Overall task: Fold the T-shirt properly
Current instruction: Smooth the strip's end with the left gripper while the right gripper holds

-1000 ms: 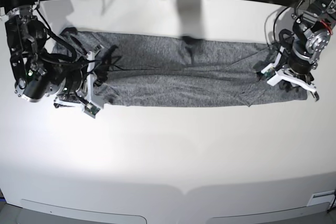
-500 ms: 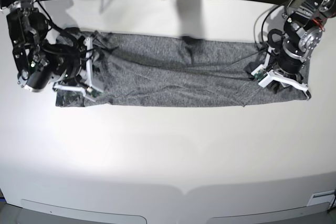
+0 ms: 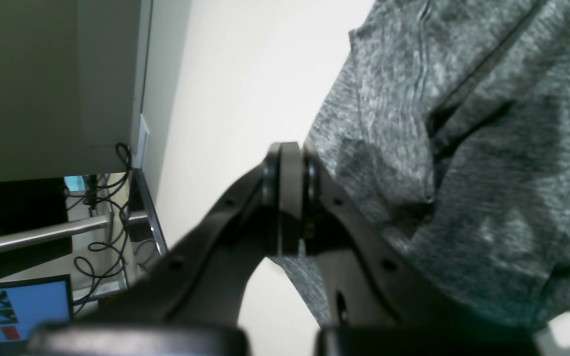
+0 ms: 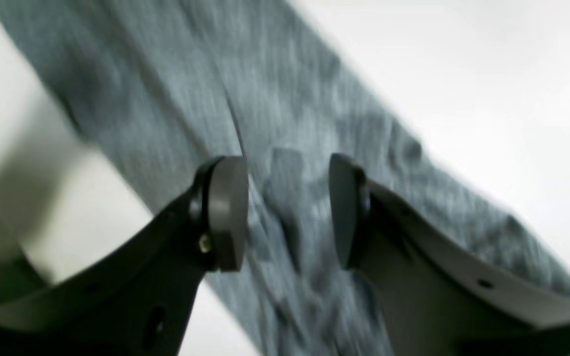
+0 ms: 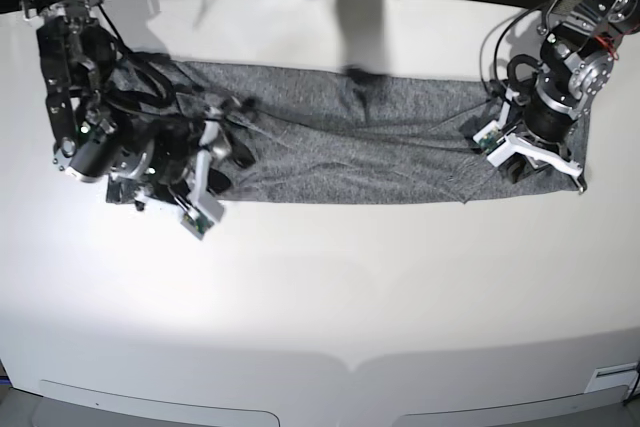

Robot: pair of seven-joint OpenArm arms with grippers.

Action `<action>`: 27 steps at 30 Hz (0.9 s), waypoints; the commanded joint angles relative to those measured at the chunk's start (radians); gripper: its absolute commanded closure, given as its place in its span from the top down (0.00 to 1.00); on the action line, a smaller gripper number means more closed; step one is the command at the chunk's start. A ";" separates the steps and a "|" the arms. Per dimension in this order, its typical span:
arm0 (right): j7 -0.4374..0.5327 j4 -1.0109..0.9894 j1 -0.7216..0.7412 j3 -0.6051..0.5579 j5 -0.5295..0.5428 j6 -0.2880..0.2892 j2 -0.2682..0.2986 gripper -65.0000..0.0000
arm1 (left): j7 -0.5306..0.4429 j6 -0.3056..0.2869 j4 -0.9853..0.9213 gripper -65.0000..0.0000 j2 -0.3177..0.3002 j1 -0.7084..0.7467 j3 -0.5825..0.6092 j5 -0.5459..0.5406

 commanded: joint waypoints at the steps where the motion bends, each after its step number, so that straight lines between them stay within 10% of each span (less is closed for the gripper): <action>1: 0.031 0.017 0.021 0.009 0.012 -0.008 -0.008 0.42 | -0.018 0.014 0.017 0.00 -0.014 -0.014 -0.008 0.014; 4: 0.027 0.017 0.025 0.009 0.010 -0.013 -0.055 0.42 | 0.011 0.065 0.016 0.00 -0.015 -0.020 -0.016 0.022; 10: 0.034 0.017 0.032 0.021 0.000 -0.012 -0.113 0.42 | 0.067 0.399 0.016 0.00 -0.026 -0.016 -0.029 0.095; 13: 0.034 0.017 0.033 0.049 0.003 -0.013 -0.137 0.42 | 0.182 0.473 0.016 0.00 -0.025 -0.014 -0.029 0.104; 19: 0.034 0.017 0.033 0.046 0.005 -0.002 -0.150 0.42 | 0.526 0.412 0.016 0.00 -0.033 0.038 -0.029 0.100; 27: 0.034 0.017 0.033 0.046 0.001 -0.001 -0.149 0.42 | 0.316 0.110 0.007 0.00 -0.151 0.301 -0.029 -0.019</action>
